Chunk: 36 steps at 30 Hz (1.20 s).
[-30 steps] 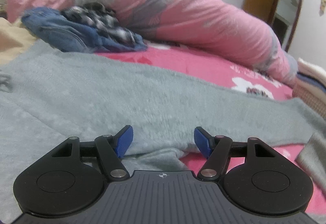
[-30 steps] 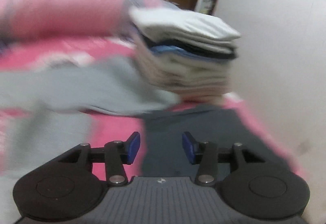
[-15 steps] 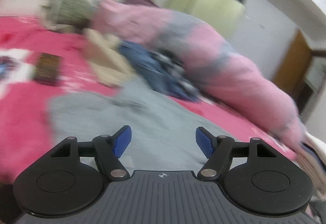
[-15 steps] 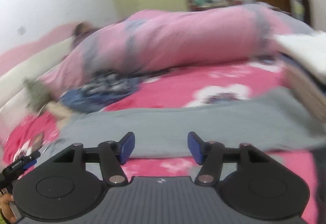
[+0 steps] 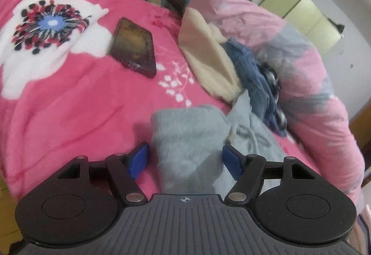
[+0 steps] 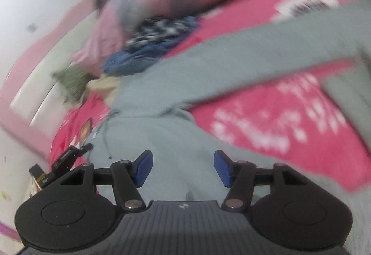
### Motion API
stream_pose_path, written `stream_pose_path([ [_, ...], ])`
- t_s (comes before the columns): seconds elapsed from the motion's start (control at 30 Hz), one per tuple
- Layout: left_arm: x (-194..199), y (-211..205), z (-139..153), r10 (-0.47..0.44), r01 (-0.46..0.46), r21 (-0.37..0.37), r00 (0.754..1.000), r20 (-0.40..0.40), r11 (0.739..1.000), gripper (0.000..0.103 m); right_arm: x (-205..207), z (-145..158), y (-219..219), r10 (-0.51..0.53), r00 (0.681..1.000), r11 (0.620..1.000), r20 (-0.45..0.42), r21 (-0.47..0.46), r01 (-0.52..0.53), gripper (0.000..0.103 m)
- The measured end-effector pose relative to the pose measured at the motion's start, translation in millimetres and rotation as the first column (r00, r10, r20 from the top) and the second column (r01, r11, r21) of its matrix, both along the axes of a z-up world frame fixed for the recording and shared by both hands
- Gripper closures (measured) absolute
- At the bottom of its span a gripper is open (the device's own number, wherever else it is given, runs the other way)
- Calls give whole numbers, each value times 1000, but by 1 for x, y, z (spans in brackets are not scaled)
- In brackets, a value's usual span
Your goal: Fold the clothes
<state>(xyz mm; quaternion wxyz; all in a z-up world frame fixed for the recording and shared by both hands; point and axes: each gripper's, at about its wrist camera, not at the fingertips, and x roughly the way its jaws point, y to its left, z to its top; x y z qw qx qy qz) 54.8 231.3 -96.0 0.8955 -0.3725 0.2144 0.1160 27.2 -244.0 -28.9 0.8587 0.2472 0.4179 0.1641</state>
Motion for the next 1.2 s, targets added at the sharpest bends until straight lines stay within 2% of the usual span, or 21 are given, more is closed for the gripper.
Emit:
stream_pose_path([
  [0.1,-1,-1,-1,30,-29,-13,998,61,999,52,12,9,1,-4,1000,999,2,-39,4,41],
  [0.13,-4,0,-3,39,-37,-31,995,90,999,53,18,13,4,4,1000,998,9,-57,-3,41],
  [0.2,-9,2,-6,51,-42,-66,990,133,997,51,42,27,28,93,994,991,53,-97,-87,40],
  [0.27,-8,6,-11,49,-36,-100,990,134,994,47,70,42,57,209,972,970,102,-149,-193,35],
  [0.3,-6,9,-13,48,-32,-124,991,128,992,46,89,39,78,268,956,951,121,-194,-242,33],
  [0.37,-2,13,-13,56,-35,-155,990,132,987,46,126,32,119,385,911,898,149,-288,-333,26],
  [0.43,3,15,-9,59,-35,-155,986,157,987,48,164,25,160,498,852,828,164,-381,-410,25],
  [0.53,7,16,-9,42,-21,-120,983,179,993,59,220,14,222,653,739,695,163,-517,-500,24],
  [0.6,5,19,-13,33,-9,-130,982,184,992,65,257,7,263,745,651,590,146,-601,-540,24],
  [0.7,2,25,-16,6,28,-164,979,205,986,66,315,-22,285,778,623,538,80,-598,-594,24],
  [0.77,4,27,-18,-20,57,-181,980,198,982,60,349,-36,294,794,606,513,41,-580,-633,24],
  [0.8,7,26,-19,-39,73,-184,982,183,980,56,360,-42,299,804,594,503,23,-559,-659,24],
  [0.9,13,22,-20,-71,97,-170,986,154,981,53,383,-54,315,841,541,464,-7,-505,-728,24],
  [1.0,15,18,-19,-72,93,-147,986,148,985,52,392,-59,331,864,504,433,5,-518,-738,18],
  [1.07,16,19,-20,-60,84,-156,987,152,984,52,401,-66,339,865,501,432,-9,-492,-756,12],
  [1.13,16,19,-20,-54,79,-158,986,157,984,55,407,-75,342,857,514,452,-12,-459,-765,9],
  [1.2,14,18,-20,-55,79,-147,985,164,986,58,405,-78,344,859,512,448,-24,-447,-774,8],
])
